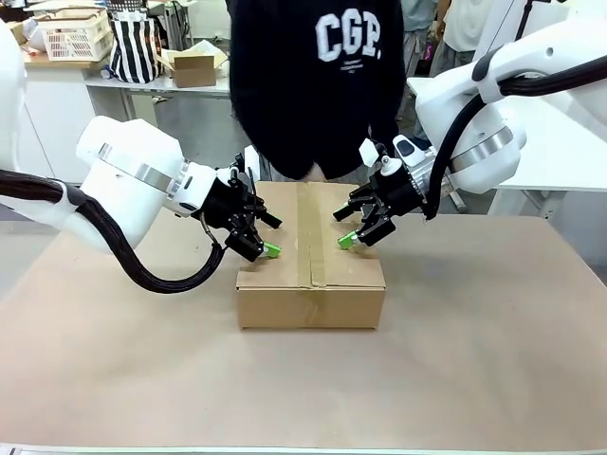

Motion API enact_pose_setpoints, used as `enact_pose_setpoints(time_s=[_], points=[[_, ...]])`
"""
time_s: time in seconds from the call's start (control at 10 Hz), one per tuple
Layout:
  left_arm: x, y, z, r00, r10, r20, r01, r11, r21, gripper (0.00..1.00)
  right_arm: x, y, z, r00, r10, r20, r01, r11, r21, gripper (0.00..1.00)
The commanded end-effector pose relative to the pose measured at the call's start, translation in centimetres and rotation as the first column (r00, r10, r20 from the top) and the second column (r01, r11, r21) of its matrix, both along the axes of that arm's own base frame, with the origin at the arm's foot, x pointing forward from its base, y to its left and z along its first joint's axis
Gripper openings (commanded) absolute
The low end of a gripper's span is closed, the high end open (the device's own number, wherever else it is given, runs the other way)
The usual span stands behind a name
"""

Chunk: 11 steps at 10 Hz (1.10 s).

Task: Pack the gift set into the box.
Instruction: Press and hold the closed box until the human finishes sealing it.

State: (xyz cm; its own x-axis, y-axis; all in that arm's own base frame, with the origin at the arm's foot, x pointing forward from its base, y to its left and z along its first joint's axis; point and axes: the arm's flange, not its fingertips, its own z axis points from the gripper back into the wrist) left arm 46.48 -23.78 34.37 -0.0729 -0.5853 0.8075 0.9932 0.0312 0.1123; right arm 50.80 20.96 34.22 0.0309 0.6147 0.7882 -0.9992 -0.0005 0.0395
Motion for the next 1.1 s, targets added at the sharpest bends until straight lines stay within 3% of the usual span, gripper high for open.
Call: enact_pose_setpoints(time_s=[0.0, 1.0], points=[[-0.26, 0.06, -0.32, 1.0, -0.004, 0.01, 0.004, 1.0, 0.008, 1.0, -0.08, 0.0, -0.13, 1.0, 0.004, 0.006, -0.004, 1.0, 0.0, 1.0], [-0.26, 0.06, -0.32, 1.0, -0.004, 0.01, 0.004, 1.0, 0.008, 1.0, -0.08, 0.0, -0.13, 1.0, 0.004, 0.006, -0.004, 1.0, 0.0, 1.0]])
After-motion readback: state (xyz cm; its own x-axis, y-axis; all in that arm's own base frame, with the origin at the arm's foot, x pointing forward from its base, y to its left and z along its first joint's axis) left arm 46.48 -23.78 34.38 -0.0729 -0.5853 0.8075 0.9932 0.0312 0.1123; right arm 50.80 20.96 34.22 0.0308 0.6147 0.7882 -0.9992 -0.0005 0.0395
